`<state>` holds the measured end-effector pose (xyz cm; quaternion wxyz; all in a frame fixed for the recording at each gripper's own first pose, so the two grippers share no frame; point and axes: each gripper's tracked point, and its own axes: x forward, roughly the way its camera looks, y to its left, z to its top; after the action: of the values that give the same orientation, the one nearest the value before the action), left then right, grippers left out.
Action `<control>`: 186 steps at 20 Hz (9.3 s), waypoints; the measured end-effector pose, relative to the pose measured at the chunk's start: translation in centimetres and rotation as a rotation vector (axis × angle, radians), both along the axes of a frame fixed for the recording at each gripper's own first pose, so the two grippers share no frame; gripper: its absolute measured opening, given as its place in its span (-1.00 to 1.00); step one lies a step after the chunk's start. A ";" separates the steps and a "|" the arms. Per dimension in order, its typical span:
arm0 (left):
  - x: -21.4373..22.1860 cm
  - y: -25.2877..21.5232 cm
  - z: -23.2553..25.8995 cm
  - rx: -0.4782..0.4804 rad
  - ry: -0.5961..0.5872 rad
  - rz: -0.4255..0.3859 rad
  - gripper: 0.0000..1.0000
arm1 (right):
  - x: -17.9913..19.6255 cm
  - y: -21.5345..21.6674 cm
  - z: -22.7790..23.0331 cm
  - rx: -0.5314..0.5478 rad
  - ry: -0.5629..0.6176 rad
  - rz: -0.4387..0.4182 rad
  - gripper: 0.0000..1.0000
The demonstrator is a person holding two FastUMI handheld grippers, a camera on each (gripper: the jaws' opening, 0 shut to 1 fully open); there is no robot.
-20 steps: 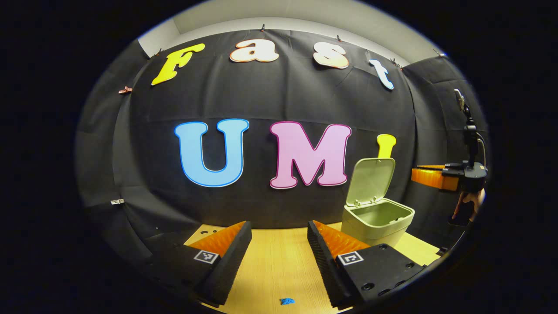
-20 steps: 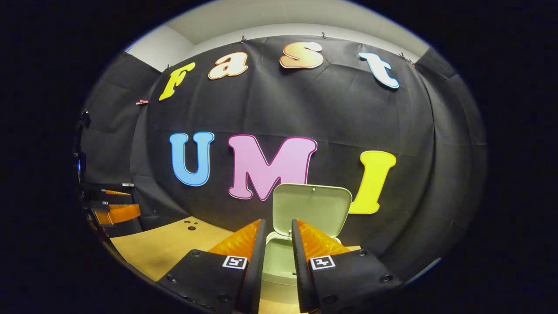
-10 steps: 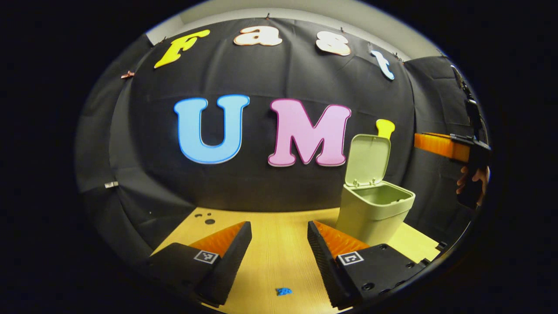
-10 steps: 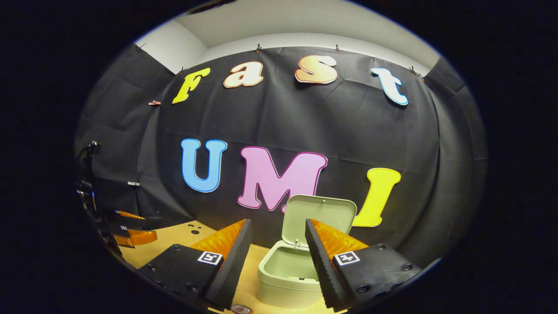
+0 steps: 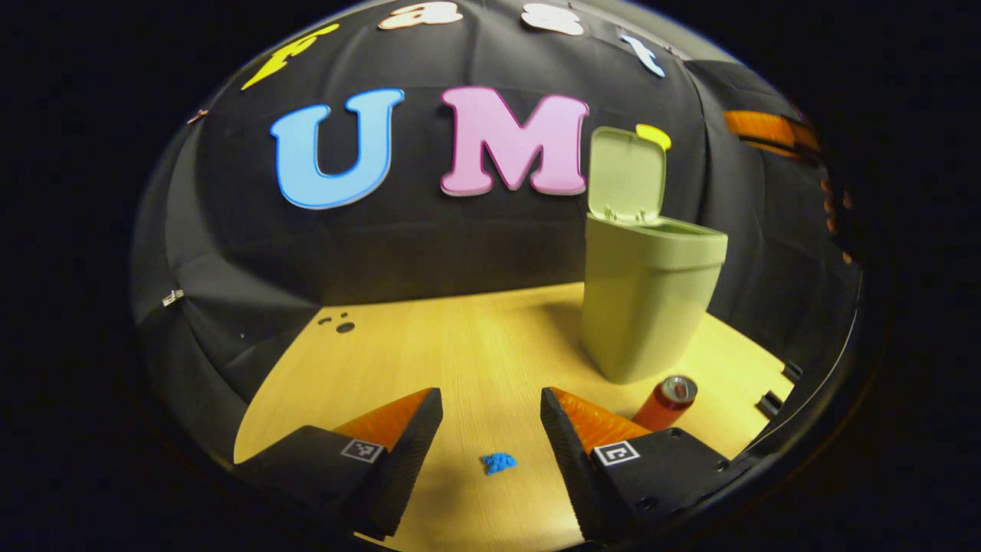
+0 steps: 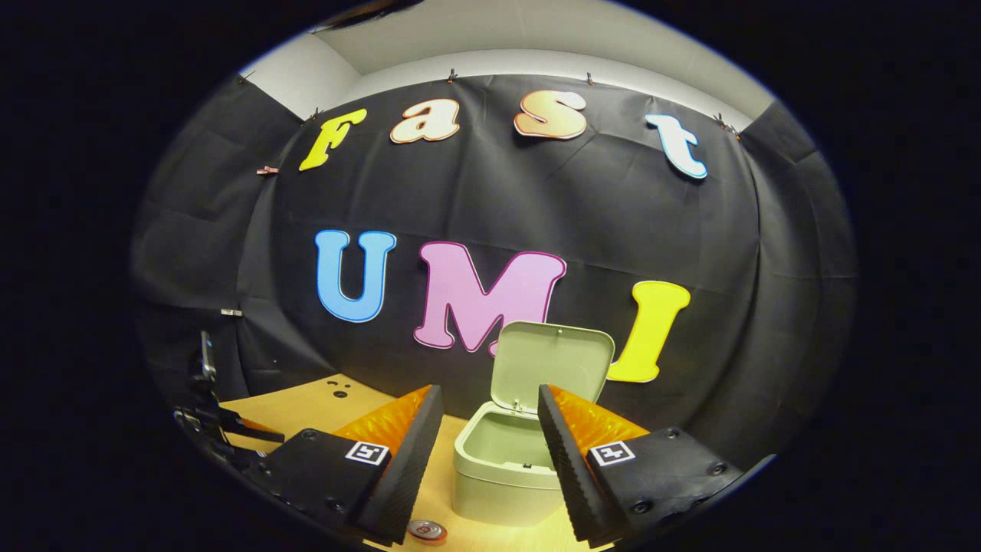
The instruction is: Press the lid of the desktop garbage bin to open it, pick up the crumpled paper on the desktop and throw it into the bin, then pick up the pop can on the desktop and drop it into the bin, and finally close the garbage bin lid.
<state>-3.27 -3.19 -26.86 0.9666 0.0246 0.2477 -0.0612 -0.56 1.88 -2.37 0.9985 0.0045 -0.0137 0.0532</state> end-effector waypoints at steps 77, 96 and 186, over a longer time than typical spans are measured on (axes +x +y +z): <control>17.5 -20.4 19.9 -0.294 -0.268 -0.451 -0.19 | -8.8 -9.0 -5.1 0.070 0.164 -0.262 0.60; 19.2 -25.0 14.3 -0.228 -0.160 -0.483 0.13 | -11.1 -10.8 -6.9 0.118 0.195 -0.314 0.65; 3.1 -0.5 14.3 -0.210 -0.104 0.054 0.91 | 5.9 2.2 -6.0 0.320 0.238 0.171 0.68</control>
<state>-0.17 -3.68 -12.56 0.9767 -0.0805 0.1901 -0.0593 5.31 4.11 -8.33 0.9715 0.1702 0.0965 0.1337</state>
